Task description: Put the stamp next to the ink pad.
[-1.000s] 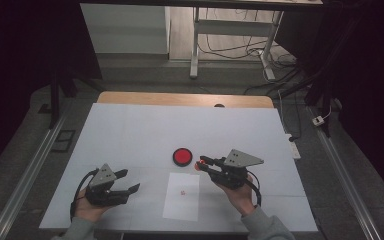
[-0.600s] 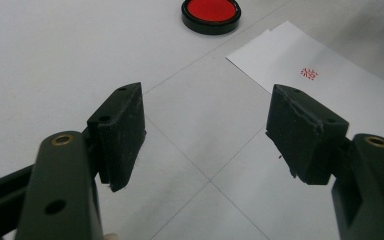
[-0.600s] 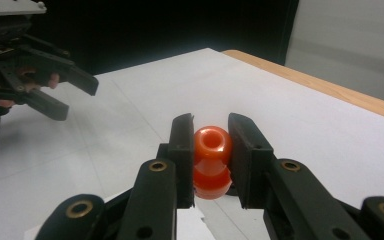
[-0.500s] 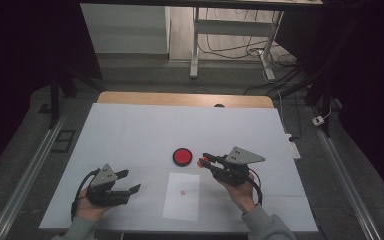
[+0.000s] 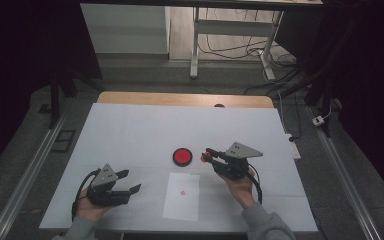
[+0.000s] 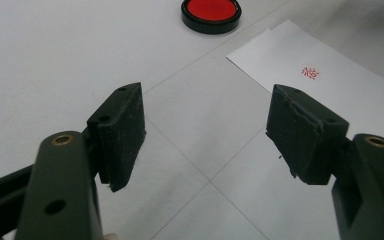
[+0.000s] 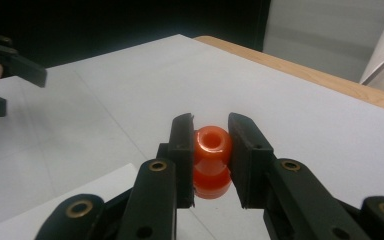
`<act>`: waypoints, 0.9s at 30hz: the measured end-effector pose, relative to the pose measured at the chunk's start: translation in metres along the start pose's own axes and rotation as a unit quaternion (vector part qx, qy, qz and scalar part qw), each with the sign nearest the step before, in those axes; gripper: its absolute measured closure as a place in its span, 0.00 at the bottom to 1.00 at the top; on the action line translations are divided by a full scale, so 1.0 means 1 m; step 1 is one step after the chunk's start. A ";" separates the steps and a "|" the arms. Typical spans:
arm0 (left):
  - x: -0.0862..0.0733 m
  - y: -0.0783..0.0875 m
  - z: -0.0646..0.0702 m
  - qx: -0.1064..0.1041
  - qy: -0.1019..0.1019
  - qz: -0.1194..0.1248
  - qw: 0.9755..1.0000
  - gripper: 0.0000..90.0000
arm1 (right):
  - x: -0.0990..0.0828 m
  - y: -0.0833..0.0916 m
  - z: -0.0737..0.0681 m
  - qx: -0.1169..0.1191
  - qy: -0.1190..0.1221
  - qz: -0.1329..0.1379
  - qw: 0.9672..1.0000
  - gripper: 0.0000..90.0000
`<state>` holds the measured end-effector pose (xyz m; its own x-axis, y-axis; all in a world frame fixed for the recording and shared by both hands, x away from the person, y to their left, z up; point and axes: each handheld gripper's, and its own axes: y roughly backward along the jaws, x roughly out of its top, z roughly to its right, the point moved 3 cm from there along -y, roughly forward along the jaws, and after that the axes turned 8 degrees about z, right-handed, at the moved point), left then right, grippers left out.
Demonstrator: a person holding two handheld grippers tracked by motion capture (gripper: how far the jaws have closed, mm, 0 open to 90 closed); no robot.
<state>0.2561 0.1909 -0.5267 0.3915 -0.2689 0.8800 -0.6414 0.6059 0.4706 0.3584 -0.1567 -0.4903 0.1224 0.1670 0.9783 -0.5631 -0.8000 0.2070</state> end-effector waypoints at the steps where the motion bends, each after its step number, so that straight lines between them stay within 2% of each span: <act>1: 0.000 0.000 0.000 0.000 0.000 0.000 1.000 0.35 | 0.000 -0.001 0.001 -0.002 0.000 0.000 1.000 0.81; 6: 0.001 0.001 0.000 -0.001 0.001 0.001 1.000 0.35 | -0.004 -0.006 0.005 -0.008 0.001 -0.008 1.000 0.81; 14: 0.000 0.000 0.000 -0.002 0.001 -0.002 1.000 0.35 | -0.011 -0.013 0.015 -0.019 -0.010 -0.021 1.000 0.80; 27: 0.000 -0.001 0.000 -0.004 0.000 -0.005 1.000 0.35 | -0.026 -0.031 0.015 -0.023 0.001 -0.059 0.998 0.80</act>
<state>0.2565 0.1900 -0.5275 0.3980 -0.2756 0.8750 -0.6314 0.6097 0.4792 0.3850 -0.1453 -0.5226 0.1885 0.2587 0.9474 -0.5812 -0.7482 0.3199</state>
